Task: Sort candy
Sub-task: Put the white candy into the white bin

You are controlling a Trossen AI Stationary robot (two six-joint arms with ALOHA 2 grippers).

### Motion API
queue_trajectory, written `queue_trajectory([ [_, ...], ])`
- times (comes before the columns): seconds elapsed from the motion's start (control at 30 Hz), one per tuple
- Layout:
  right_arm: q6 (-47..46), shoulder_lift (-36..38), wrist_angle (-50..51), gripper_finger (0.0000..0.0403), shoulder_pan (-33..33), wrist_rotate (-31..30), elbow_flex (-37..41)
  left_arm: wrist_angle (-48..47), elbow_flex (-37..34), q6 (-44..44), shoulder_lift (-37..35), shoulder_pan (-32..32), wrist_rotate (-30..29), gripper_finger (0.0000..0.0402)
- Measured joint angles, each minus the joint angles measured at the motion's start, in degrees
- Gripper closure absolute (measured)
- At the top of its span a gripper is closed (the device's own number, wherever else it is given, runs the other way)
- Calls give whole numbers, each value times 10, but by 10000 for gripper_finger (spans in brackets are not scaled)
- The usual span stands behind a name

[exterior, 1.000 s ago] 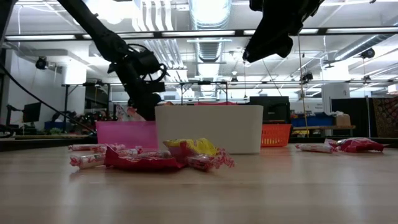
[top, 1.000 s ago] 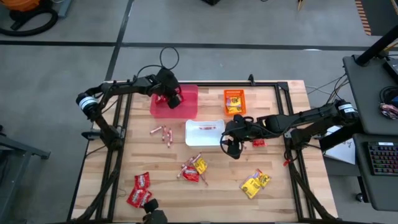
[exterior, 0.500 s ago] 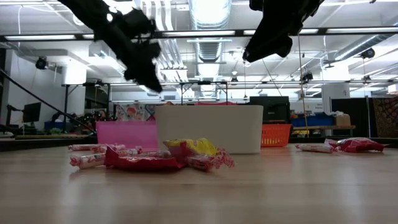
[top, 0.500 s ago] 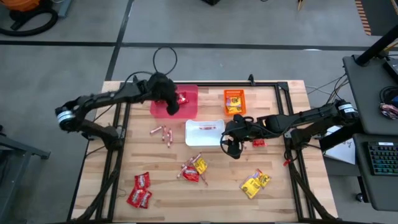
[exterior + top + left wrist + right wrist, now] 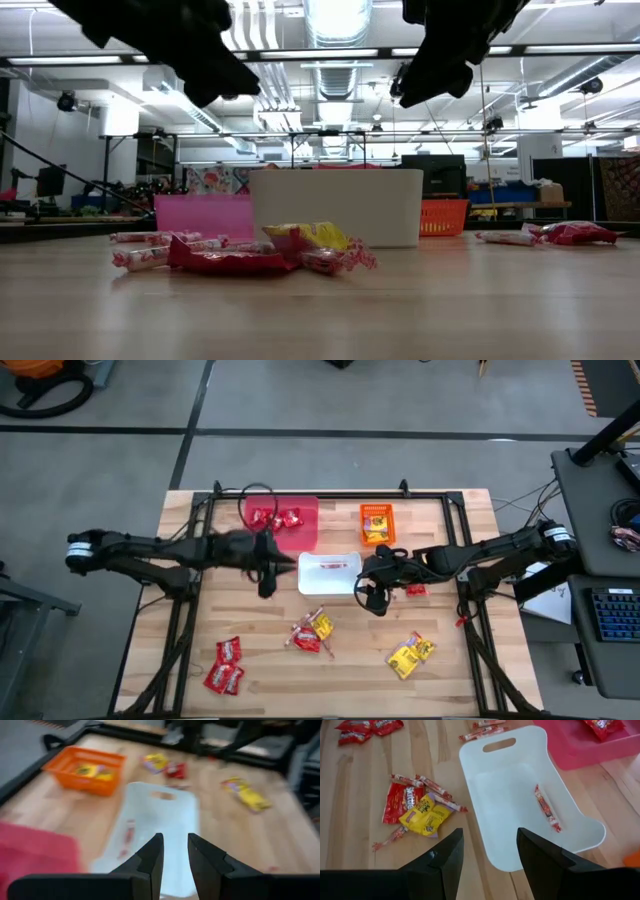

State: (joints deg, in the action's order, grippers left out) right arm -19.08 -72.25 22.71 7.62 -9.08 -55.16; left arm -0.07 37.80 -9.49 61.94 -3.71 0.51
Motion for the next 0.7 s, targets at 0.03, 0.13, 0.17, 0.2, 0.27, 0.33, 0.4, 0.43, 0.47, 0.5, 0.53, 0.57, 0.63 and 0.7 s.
queue_trajectory([
  [0.03,0,0,-5,227,0,0,5,15,-9,-8,-3,15,0,329],
  [0.13,0,0,-28,227,0,0,17,42,-29,-27,-9,52,0,329],
  [0.17,0,0,-31,227,0,0,20,47,-33,-31,-10,62,0,329],
  [0.2,-1,0,-35,227,0,0,23,52,-36,-33,-10,71,0,329],
  [0.27,-5,0,-43,227,0,0,27,73,-43,-30,-8,88,-4,329],
  [0.33,-4,0,-52,227,0,0,32,116,-57,-11,-1,99,-16,329],
  [0.4,2,0,-73,227,0,0,39,184,-75,14,12,102,-17,329],
  [0.43,7,0,-88,227,0,0,46,222,-83,23,21,103,-14,329],
  [0.47,14,0,-107,227,0,0,53,254,-91,28,30,103,-6,329],
  [0.5,24,0,-126,227,0,0,61,286,-97,30,39,103,6,329],
  [0.53,32,0,-144,227,0,0,70,311,-102,29,47,103,17,329],
  [0.57,37,0,-161,227,0,0,76,327,-105,25,54,103,25,329],
  [0.63,50,0,-194,227,0,0,88,338,-107,8,64,105,35,329],
  [0.7,60,0,-218,227,0,0,97,335,-106,-4,70,106,35,329],
])
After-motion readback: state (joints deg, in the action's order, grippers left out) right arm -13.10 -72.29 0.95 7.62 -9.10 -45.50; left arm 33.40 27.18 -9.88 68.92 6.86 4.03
